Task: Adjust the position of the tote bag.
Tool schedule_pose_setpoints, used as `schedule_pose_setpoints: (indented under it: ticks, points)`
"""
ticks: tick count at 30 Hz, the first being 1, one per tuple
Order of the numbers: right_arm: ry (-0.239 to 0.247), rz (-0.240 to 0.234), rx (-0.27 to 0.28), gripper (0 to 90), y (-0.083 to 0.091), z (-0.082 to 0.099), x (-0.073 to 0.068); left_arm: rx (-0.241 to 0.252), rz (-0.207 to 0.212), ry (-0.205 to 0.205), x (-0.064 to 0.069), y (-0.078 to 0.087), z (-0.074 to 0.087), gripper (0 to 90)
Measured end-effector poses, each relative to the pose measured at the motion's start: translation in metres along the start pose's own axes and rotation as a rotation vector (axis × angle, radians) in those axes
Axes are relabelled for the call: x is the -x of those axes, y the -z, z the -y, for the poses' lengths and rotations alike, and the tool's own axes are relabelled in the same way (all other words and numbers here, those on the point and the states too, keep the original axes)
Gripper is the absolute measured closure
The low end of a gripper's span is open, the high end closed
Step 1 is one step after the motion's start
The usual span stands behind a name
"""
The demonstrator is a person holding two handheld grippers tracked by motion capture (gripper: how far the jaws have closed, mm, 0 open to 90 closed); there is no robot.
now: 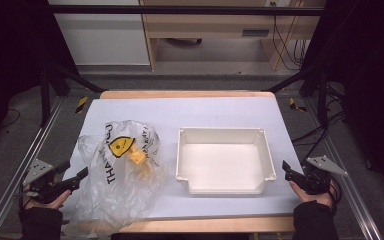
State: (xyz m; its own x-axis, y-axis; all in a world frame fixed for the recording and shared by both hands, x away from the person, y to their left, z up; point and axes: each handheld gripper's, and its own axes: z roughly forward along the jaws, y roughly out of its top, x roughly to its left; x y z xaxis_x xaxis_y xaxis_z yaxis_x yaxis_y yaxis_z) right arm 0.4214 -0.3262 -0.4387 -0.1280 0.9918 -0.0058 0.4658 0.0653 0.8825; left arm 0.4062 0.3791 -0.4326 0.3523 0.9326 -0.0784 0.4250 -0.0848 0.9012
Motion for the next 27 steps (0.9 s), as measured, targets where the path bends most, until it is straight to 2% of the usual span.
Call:
schedule_pose_setpoints:
  ticks: [10, 13, 18, 23, 27]
  points:
    - [0.019, -0.056, 0.046, 39.1, 0.018, -0.02, -0.018, 0.002, 0.019, -0.007, 0.004, 0.009, -0.003, 33.1]
    - [0.017, -0.091, 0.062, 43.3, 0.026, -0.029, -0.026, 0.003, 0.026, -0.017, 0.008, 0.011, -0.003, 34.5]
    - [0.04, -0.123, 0.056, 45.5, 0.029, -0.035, -0.039, -0.014, 0.031, -0.03, 0.012, 0.012, -0.002, 36.5]
    - [0.065, -0.163, 0.049, 47.7, 0.031, -0.041, -0.055, -0.025, 0.041, -0.025, 0.015, 0.013, -0.001, 38.5]
    - [0.079, -0.197, 0.039, 48.5, 0.032, -0.044, -0.069, -0.049, 0.065, -0.034, 0.022, 0.015, 0.003, 41.3]
